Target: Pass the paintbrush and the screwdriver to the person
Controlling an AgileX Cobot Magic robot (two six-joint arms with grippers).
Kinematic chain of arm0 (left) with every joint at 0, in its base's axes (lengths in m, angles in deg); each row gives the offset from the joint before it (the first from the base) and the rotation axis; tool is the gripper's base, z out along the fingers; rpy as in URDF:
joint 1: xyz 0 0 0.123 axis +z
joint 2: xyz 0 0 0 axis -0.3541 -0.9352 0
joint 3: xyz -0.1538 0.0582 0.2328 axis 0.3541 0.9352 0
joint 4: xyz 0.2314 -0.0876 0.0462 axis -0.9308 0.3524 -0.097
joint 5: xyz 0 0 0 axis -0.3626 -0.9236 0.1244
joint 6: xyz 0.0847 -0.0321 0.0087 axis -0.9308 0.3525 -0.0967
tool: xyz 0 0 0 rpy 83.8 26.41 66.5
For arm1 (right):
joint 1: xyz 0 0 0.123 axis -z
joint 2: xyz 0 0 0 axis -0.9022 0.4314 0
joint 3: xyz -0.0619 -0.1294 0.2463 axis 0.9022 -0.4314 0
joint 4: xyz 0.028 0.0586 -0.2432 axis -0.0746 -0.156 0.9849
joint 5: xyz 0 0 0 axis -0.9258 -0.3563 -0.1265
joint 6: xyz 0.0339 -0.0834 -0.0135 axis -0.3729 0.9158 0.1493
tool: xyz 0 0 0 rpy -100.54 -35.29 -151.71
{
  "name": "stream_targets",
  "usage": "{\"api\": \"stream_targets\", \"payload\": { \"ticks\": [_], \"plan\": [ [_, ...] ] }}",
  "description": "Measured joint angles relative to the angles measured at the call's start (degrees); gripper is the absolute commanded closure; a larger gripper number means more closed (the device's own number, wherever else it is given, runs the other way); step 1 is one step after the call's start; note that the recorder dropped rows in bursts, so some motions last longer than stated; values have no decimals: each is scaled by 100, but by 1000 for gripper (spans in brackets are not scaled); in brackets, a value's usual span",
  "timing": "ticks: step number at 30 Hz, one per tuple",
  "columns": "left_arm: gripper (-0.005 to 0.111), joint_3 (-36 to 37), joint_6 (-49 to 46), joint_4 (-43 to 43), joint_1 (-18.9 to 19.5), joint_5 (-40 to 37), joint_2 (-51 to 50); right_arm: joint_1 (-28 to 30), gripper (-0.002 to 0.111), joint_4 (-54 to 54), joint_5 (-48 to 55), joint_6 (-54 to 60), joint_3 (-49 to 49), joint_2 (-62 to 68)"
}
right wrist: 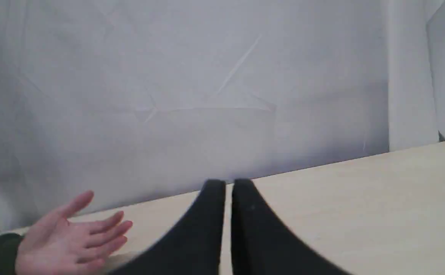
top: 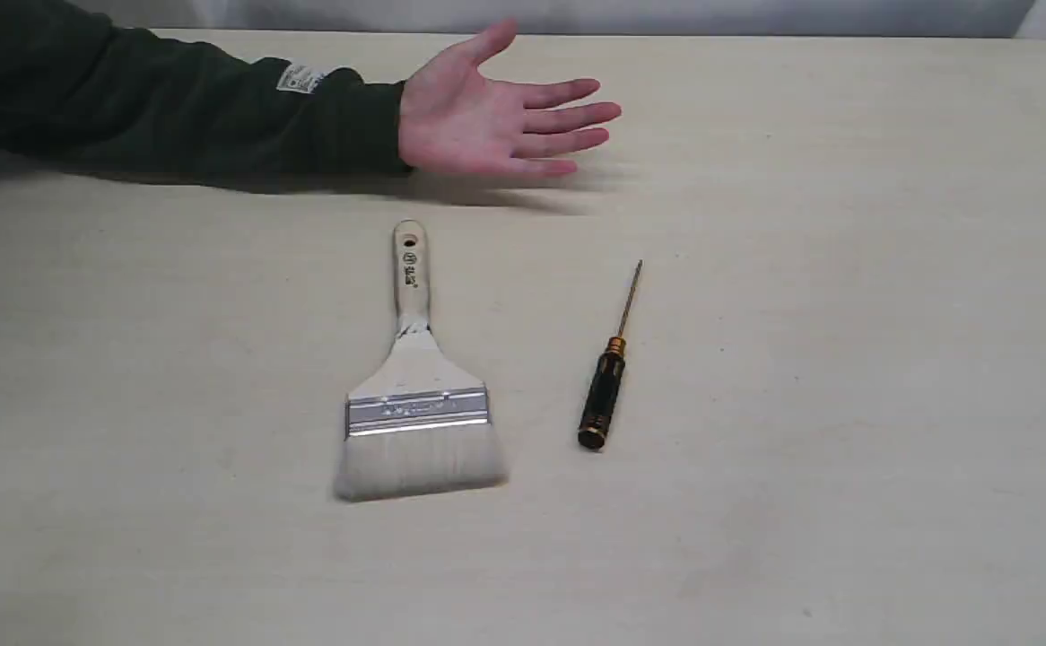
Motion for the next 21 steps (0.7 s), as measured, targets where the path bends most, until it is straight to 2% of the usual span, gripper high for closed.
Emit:
{"api": "stream_targets", "payload": {
  "ticks": [6, 14, 21],
  "plan": [
    [107, 0, 0, 0, 0, 0, 0, 0, 104, -479, 179, 0, 458, 0],
    [107, 0, 0, 0, 0, 0, 0, 0, 104, -1102, 952, 213, 2165, 617],
    [107, 0, 0, 0, 0, 0, 0, 0, 104, -2959, 2103, 2204, 3491, 1919]
  ]
}}
